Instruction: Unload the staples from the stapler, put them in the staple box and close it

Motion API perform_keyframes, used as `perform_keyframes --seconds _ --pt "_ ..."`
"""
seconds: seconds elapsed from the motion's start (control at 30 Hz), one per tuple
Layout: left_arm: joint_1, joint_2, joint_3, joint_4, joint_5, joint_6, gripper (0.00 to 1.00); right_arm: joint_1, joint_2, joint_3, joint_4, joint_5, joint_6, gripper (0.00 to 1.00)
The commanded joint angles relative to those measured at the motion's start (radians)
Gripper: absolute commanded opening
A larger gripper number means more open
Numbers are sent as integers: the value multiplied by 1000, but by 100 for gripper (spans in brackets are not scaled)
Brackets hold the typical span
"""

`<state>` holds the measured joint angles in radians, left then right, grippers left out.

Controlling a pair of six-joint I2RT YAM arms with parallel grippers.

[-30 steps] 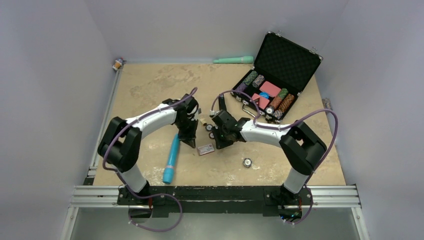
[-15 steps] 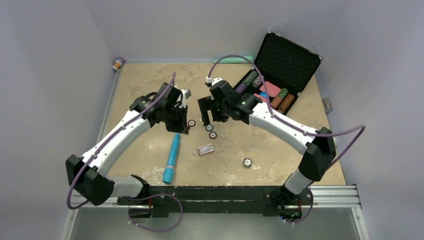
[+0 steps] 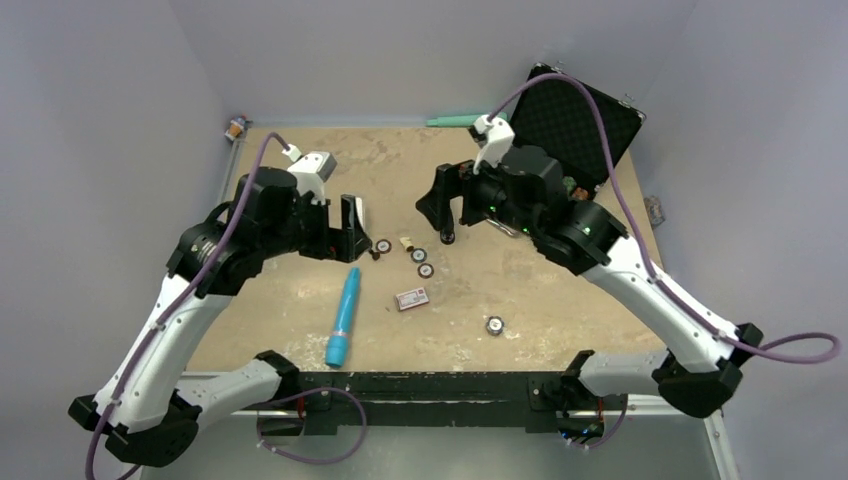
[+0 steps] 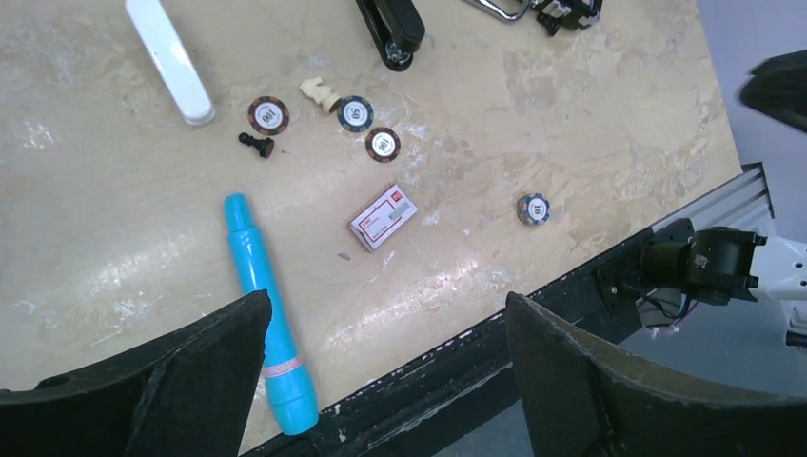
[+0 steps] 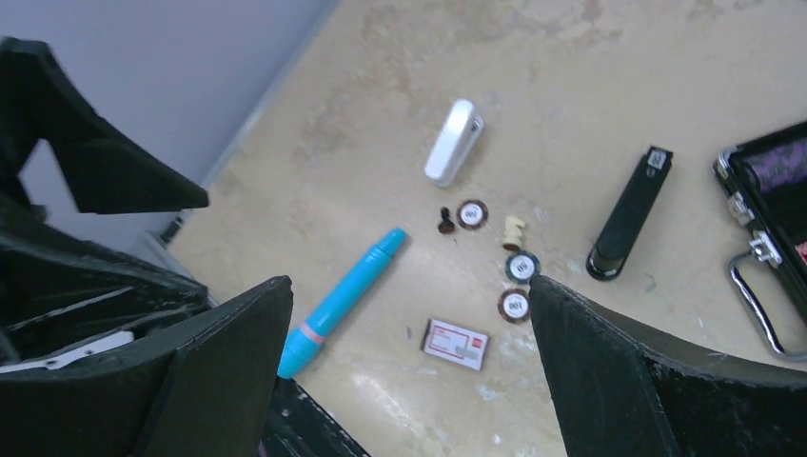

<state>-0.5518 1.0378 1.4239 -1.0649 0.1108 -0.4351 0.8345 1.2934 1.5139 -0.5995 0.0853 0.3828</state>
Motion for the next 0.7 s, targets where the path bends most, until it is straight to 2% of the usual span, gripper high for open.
perform_keyframes --seconds 0.0,0.13,0.3,0.67 --pt "0 -57 49 1 -85 42 97 -5 -91 -50 178 -45 54 99" --pt "0 -138 4 30 -201 56 97 -5 -153 -103 292 -46 128 99" --pt "0 -322 -168 144 -306 105 100 -5 -218 -175 375 56 202 99" --pt "0 -662 -496 269 -451 167 100 -5 -409 -357 446 120 139 99"
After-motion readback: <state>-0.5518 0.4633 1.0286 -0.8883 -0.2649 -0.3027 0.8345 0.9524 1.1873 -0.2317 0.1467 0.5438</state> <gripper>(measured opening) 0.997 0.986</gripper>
